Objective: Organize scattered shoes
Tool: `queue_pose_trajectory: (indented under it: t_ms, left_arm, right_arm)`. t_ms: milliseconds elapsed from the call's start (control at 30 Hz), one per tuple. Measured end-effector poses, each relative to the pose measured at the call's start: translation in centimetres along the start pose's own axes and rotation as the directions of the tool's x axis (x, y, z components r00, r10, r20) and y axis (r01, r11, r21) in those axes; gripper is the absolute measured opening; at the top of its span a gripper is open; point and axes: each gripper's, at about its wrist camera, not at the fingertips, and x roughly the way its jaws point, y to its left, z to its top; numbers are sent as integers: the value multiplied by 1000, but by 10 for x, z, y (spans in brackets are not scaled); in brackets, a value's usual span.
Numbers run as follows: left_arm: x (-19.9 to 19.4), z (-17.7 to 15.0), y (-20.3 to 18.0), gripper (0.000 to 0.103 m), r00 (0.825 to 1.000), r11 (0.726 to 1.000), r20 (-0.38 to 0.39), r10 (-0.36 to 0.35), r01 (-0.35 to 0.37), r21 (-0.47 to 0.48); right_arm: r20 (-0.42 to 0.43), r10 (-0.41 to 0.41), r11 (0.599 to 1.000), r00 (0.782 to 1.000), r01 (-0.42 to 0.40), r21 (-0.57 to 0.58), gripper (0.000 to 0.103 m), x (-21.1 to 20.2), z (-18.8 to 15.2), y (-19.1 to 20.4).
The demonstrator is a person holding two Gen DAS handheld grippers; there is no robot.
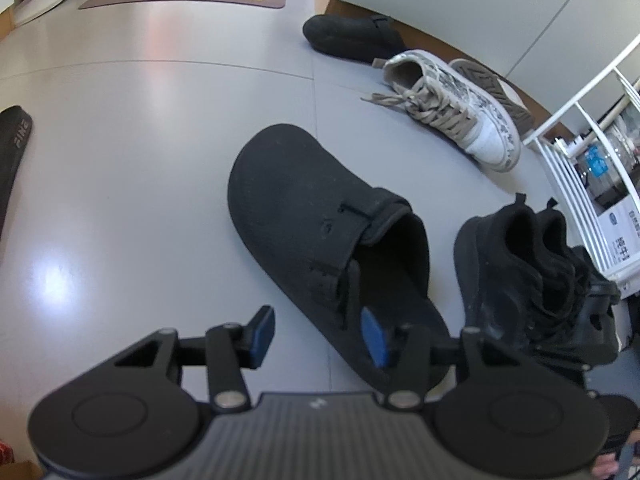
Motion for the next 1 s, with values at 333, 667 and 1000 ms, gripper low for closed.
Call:
queue_pose_trajectory:
  t_ms: [333, 667, 1000]
  left_arm:
    - [2, -4, 5, 52, 1000, 1000, -14, -3, 3, -14]
    - [6, -4, 2, 54, 1000, 1000, -23, -4, 4, -1]
    - [7, -4, 4, 55, 1000, 1000, -26, -4, 4, -9]
  right_arm:
    - [-49, -128, 990, 991, 125, -66, 57, 27, -1, 7]
    - [18, -221, 958, 975, 220, -186, 60, 33, 5, 12]
    - [65, -319, 924, 946, 325, -201, 49, 37, 25, 9]
